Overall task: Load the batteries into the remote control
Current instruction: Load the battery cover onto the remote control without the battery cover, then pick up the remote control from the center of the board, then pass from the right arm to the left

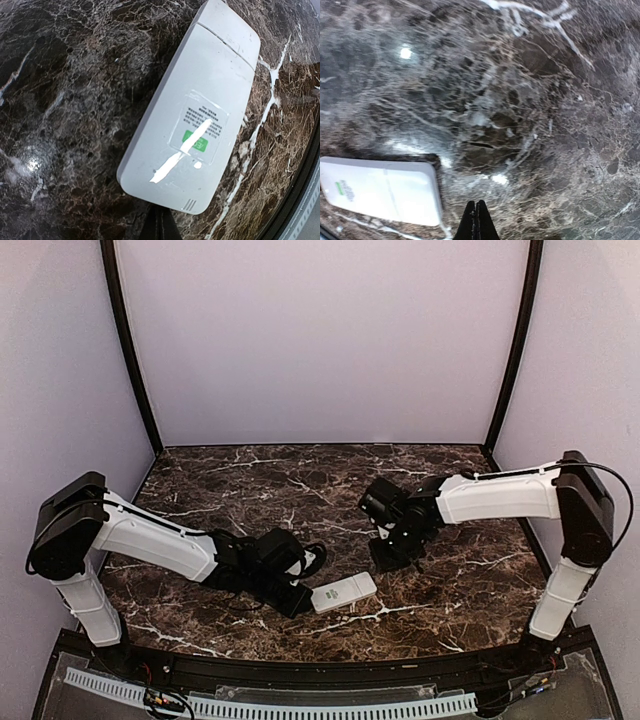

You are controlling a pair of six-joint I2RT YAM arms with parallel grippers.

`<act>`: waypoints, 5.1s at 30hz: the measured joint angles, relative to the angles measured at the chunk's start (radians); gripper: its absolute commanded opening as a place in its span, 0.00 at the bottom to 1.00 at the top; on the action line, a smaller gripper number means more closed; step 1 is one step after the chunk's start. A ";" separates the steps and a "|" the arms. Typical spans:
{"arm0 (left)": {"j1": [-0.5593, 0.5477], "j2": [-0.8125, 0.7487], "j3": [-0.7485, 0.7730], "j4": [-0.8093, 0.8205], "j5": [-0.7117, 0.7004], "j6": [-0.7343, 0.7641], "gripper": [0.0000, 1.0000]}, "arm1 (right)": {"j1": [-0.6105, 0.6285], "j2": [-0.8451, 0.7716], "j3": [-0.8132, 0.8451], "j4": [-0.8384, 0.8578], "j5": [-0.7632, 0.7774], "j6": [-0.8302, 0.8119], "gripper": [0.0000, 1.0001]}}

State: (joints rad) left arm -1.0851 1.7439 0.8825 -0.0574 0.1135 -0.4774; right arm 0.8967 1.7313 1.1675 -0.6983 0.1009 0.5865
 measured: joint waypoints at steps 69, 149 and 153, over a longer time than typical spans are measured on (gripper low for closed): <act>0.275 -0.539 -0.098 -0.074 -0.249 0.088 0.97 | 0.190 0.204 0.130 0.244 -0.372 -1.249 0.71; 0.201 -0.397 0.108 0.288 0.521 0.517 0.22 | -0.022 -0.338 -0.013 0.851 -0.843 -0.488 0.63; 0.196 -0.393 0.123 0.199 0.422 0.510 0.22 | -0.029 -0.368 -0.010 0.750 -0.710 -0.472 0.72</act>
State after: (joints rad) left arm -0.8886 1.3514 1.0054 0.1413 0.5354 0.0326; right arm 0.8680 1.3632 1.1576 0.0517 -0.6090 0.1150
